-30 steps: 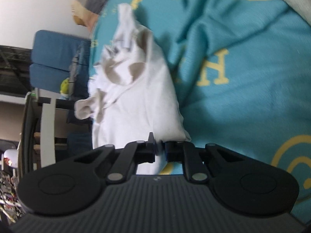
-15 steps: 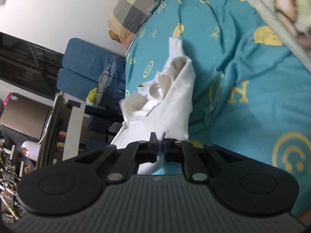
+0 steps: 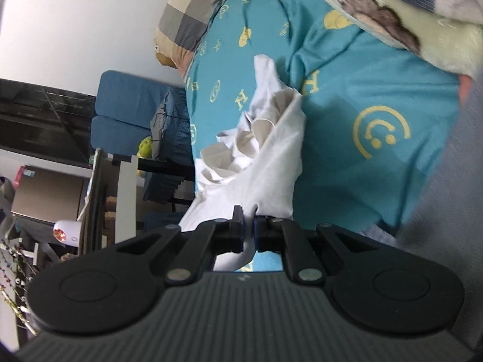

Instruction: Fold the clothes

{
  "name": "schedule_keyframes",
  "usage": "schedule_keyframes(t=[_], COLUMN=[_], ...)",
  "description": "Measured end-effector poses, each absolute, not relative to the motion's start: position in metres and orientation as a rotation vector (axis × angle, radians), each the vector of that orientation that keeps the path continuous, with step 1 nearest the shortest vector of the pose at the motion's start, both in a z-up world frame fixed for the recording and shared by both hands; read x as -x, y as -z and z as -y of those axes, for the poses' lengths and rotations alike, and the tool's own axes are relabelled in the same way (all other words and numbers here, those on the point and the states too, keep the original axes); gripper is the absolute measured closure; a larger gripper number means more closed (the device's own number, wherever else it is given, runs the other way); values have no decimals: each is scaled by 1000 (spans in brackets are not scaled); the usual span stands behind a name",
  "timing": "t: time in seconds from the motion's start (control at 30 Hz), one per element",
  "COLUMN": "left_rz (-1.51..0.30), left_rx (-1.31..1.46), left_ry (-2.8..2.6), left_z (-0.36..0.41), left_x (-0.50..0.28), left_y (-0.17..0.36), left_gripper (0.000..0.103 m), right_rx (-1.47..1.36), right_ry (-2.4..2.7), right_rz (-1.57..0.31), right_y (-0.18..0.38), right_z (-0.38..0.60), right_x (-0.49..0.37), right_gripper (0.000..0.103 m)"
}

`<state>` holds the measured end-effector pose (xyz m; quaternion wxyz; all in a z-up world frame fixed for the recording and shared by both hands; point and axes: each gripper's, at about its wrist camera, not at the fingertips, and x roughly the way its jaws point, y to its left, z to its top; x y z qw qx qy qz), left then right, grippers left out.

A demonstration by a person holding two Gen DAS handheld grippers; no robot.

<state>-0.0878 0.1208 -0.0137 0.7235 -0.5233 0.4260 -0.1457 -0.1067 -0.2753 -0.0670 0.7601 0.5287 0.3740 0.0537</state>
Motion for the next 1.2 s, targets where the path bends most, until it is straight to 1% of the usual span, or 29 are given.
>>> schedule_keyframes(t=[0.23, 0.4, 0.5, 0.67, 0.77, 0.83, 0.93, 0.97, 1.03, 1.1, 1.13, 1.17, 1.2], left_rz=[-919, -934, -955, -997, -1008, -1023, -1004, -992, -947, -900, -880, -858, -837], left_rx=[1266, 1283, 1250, 1157, 1155, 1154, 1136, 1117, 1033, 922, 861, 798, 736], left_ry=[299, 261, 247, 232, 226, 217, 250, 261, 286, 313, 325, 332, 340], left_z=[-114, -105, -100, -95, -96, -100, -103, -103, -99, -92, -87, -81, -75], left_x=[16, -65, -111, -175, -192, -197, -205, -206, -205, -198, -193, -189, -185], left_y=[10, 19, 31, 66, 97, 113, 121, 120, 113, 97, 90, 83, 76], left_gripper=[93, 92, 92, 91, 90, 90, 90, 88, 80, 62, 58, 51, 44], right_rx=[-1237, -1246, -1230, -1207, -1146, -1155, -1140, -1123, -1075, -1001, -963, -918, -872], right_ry=[-80, -41, -15, -2, -41, -42, -69, -77, -96, -125, -139, -157, -179], right_rz=[-790, -802, -822, -897, -929, -949, -947, -940, -925, -901, -889, -869, -843], right_y=[62, 68, 82, 127, 161, 182, 189, 186, 180, 171, 167, 161, 155], right_z=[284, 289, 289, 294, 296, 299, 299, 297, 293, 289, 286, 284, 281], right_x=[30, -42, -85, -145, -175, -183, -185, -184, -182, -178, -176, -173, -169], right_gripper=[93, 93, 93, 93, 93, 93, 92, 91, 90, 86, 83, 75, 60])
